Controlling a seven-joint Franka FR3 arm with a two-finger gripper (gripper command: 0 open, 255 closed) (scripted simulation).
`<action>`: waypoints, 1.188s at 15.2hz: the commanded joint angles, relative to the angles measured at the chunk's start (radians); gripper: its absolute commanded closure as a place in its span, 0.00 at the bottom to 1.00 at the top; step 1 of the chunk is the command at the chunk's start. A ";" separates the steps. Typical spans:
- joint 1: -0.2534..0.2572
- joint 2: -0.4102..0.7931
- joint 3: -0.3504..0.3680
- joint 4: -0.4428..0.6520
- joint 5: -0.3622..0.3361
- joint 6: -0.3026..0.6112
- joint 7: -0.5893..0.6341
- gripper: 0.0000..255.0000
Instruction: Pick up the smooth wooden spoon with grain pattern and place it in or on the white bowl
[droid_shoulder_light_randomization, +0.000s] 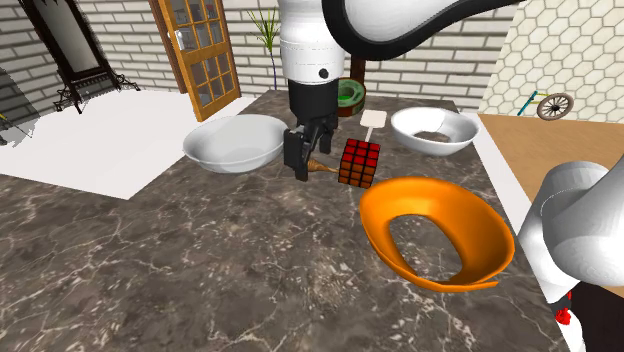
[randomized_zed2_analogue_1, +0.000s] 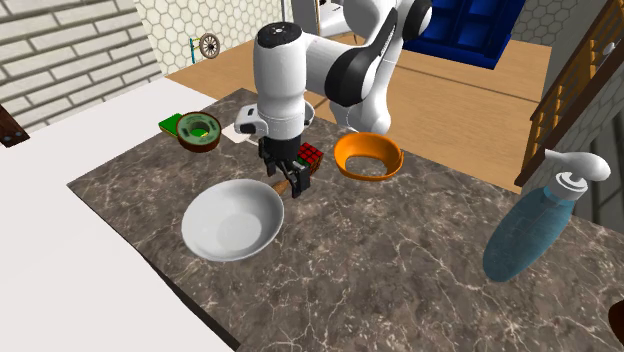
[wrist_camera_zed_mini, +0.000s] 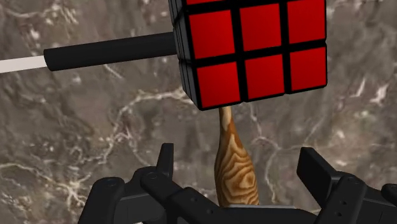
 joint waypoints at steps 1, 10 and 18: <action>0.000 0.000 0.000 -0.002 0.000 0.003 0.000 0.00; 0.000 0.000 0.000 -0.002 0.000 0.003 0.000 1.00; -0.001 0.000 -0.003 0.038 -0.002 -0.037 -0.001 1.00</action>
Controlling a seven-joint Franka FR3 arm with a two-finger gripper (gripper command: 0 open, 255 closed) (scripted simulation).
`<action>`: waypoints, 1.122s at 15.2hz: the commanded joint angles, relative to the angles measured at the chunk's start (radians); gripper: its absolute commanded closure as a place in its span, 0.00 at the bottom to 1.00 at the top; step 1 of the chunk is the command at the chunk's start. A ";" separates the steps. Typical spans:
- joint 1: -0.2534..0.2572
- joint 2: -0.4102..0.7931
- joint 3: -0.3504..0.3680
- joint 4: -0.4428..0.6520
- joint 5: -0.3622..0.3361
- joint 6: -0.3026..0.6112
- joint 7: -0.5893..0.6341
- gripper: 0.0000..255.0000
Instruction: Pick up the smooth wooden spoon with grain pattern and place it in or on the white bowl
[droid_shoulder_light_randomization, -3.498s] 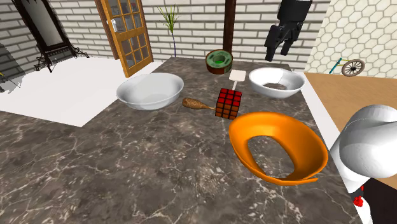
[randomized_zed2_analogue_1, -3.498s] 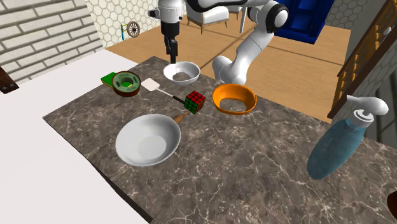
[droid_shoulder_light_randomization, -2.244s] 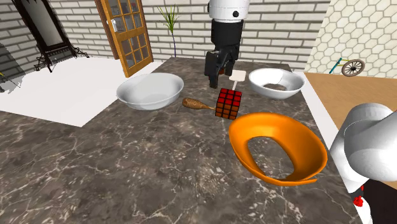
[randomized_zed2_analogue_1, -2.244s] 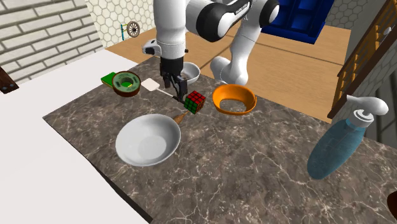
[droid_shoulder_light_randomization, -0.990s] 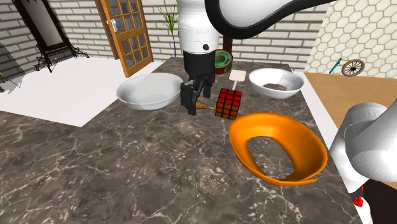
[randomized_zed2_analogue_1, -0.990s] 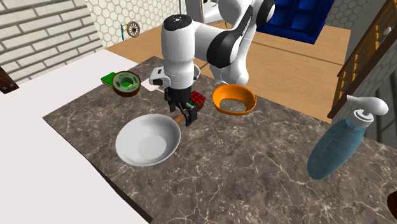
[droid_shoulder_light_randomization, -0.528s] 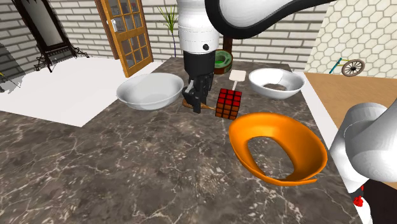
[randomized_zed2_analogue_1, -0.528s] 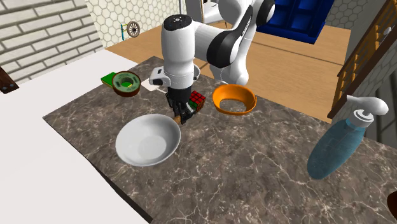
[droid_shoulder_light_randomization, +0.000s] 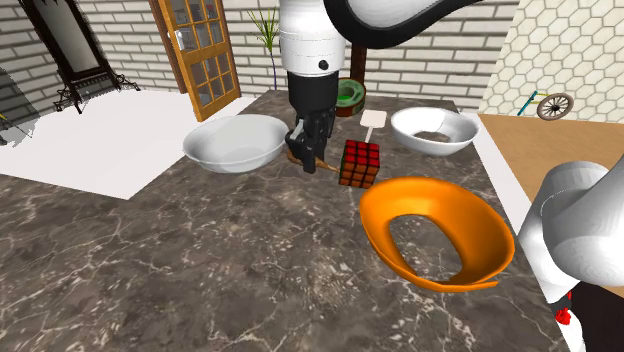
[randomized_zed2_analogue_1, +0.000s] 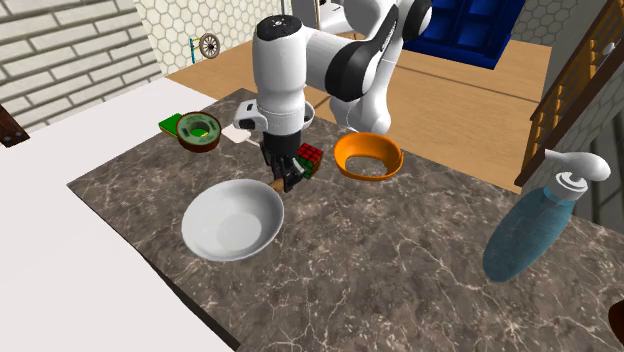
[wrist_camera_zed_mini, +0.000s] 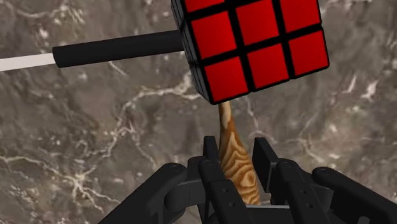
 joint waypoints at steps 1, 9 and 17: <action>-0.001 0.001 -0.002 0.026 -0.001 -0.025 -0.001 1.00; -0.006 0.013 -0.007 0.144 -0.008 -0.132 0.000 1.00; -0.011 0.040 -0.009 0.278 -0.017 -0.240 0.004 1.00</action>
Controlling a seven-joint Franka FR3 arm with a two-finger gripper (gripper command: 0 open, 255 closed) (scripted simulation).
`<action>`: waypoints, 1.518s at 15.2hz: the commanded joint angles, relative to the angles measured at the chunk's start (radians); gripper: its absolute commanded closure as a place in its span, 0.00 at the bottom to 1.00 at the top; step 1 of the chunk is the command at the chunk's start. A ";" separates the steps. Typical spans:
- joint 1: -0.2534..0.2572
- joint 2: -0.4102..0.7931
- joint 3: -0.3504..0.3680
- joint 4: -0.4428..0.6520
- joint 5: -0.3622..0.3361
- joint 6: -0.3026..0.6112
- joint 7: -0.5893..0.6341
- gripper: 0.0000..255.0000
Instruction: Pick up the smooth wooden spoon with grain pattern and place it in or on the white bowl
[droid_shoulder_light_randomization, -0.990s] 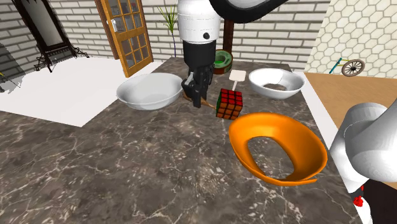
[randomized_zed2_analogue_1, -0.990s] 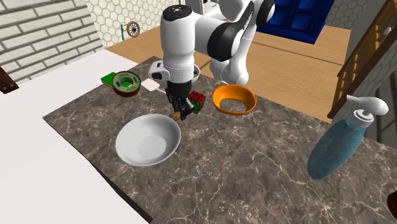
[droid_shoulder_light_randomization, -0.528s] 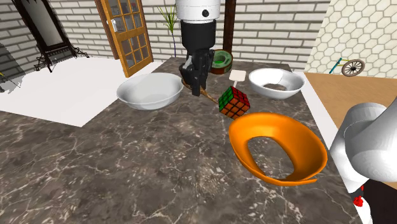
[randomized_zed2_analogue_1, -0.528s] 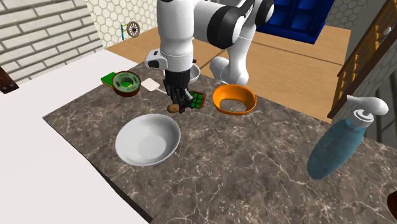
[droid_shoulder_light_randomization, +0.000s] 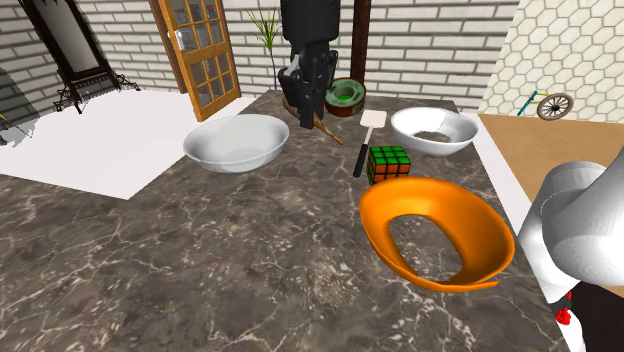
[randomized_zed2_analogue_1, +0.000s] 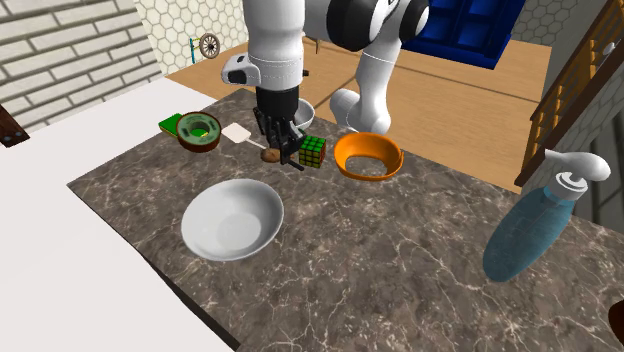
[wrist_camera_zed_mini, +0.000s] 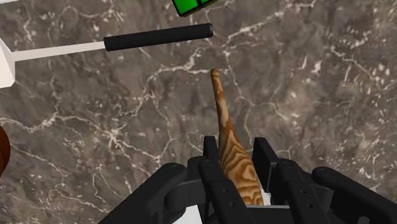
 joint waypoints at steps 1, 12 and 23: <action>-0.001 0.007 0.000 0.033 -0.002 -0.028 0.001 1.00; -0.023 -0.227 -0.145 -0.140 0.006 -0.089 -0.174 1.00; -0.059 -0.475 -0.353 -0.303 -0.092 -0.176 -0.404 1.00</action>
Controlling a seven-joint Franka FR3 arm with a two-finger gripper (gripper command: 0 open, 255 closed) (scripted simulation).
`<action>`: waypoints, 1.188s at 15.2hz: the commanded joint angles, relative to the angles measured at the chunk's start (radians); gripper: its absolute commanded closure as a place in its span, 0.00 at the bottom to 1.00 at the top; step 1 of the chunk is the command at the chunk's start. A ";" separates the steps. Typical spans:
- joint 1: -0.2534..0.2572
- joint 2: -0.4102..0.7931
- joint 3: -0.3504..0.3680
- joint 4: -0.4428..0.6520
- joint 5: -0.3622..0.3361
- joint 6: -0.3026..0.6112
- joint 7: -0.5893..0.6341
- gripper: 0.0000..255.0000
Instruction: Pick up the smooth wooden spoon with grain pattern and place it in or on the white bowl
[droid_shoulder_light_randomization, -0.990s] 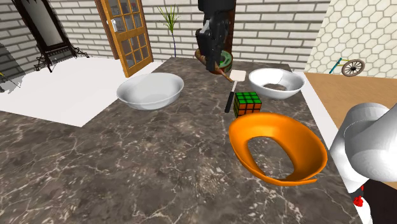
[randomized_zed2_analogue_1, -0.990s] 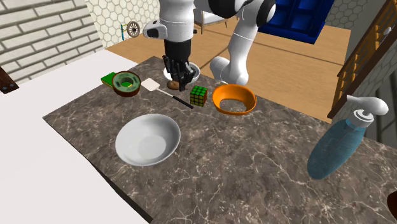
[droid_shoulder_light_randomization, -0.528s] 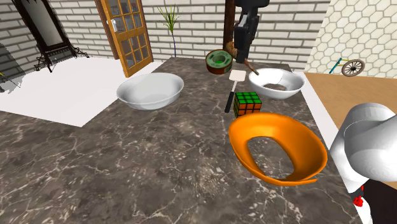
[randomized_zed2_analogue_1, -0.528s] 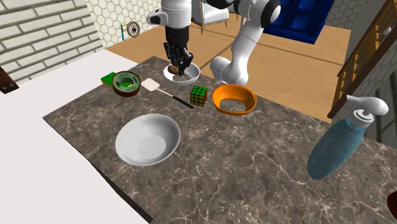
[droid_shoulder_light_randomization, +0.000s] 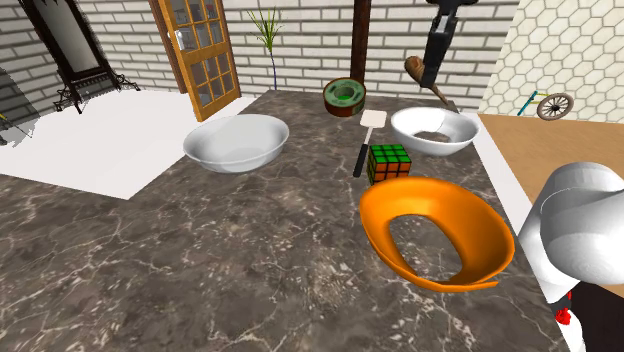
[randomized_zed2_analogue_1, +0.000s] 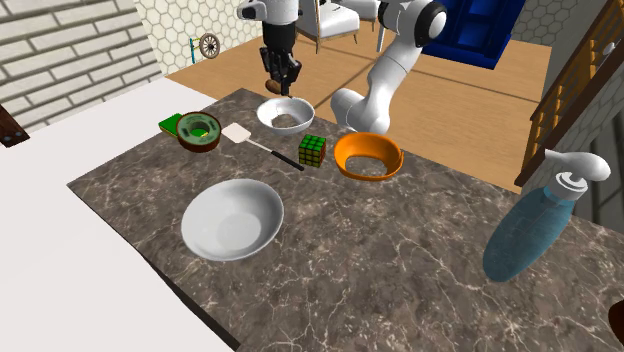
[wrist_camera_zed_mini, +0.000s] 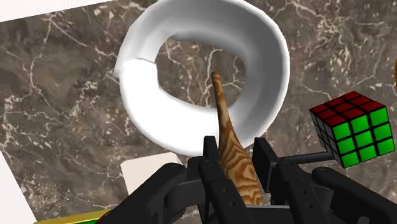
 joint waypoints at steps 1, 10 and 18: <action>-0.010 -0.048 -0.047 -0.024 -0.031 -0.023 -0.052 1.00; -0.011 -0.105 -0.049 -0.183 -0.034 0.079 -0.048 1.00; -0.011 -0.134 -0.051 -0.279 -0.035 0.145 -0.046 1.00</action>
